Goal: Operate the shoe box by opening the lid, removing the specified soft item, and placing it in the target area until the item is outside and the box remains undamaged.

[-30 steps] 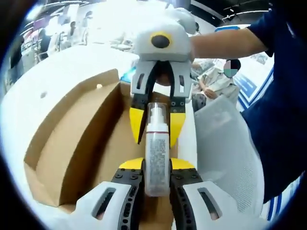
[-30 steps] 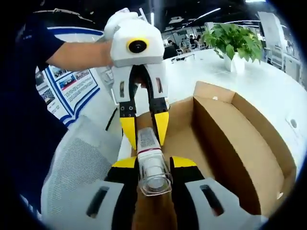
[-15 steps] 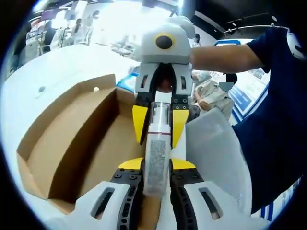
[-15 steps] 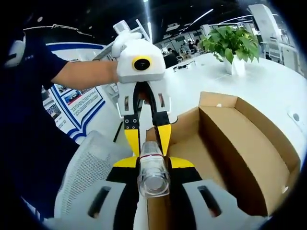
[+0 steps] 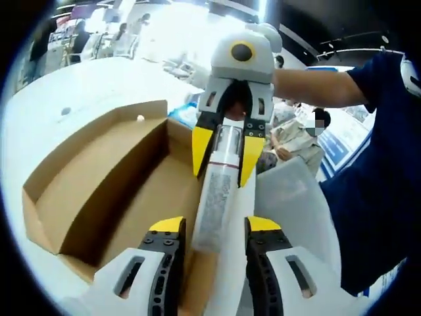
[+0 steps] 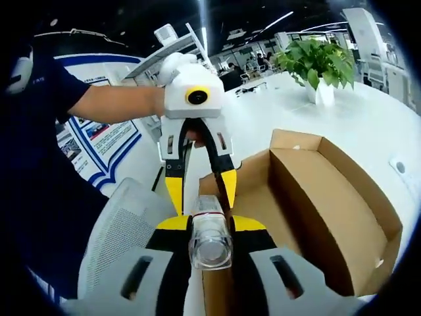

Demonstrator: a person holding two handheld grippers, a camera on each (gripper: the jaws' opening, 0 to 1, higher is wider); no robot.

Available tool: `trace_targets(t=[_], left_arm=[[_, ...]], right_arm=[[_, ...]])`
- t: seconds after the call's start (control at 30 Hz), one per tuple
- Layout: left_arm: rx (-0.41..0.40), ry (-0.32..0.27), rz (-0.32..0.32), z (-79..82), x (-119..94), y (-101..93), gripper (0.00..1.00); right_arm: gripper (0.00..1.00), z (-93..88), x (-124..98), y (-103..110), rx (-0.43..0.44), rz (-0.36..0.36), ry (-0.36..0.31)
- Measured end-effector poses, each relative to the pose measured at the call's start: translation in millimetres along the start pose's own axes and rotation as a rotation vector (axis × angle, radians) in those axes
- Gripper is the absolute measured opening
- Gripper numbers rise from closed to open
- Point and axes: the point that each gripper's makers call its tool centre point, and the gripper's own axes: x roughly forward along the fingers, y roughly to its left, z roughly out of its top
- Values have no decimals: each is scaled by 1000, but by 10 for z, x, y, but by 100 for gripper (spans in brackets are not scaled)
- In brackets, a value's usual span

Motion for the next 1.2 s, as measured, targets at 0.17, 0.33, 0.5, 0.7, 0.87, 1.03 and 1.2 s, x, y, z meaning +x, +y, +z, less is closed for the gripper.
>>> trace_targets(t=[0.17,0.33,0.5,0.7,0.87,1.03,1.2], left_arm=[[12,-40,38,71,-135,-20,34],[19,-72,135,44,-414,12,33],[31,-91,236,-77,-651,47,31],[-8,-91,352,-264,-860,159,29],[-43,-74,415,-401,-964,245,28],[-62,-9,449,-586,-911,261,26],[-153,45,492,-796,-822,332,20]], right_arm=[[19,-14,-43,-25,-21,-15,40],[19,-12,-157,-73,-39,-45,82],[19,-39,-278,-123,-62,-75,134],[19,-5,-455,-176,-79,-114,167],[20,36,-599,-189,-95,-141,186],[20,61,-753,-180,-105,-179,194],[20,14,-850,-167,-105,-203,201]])
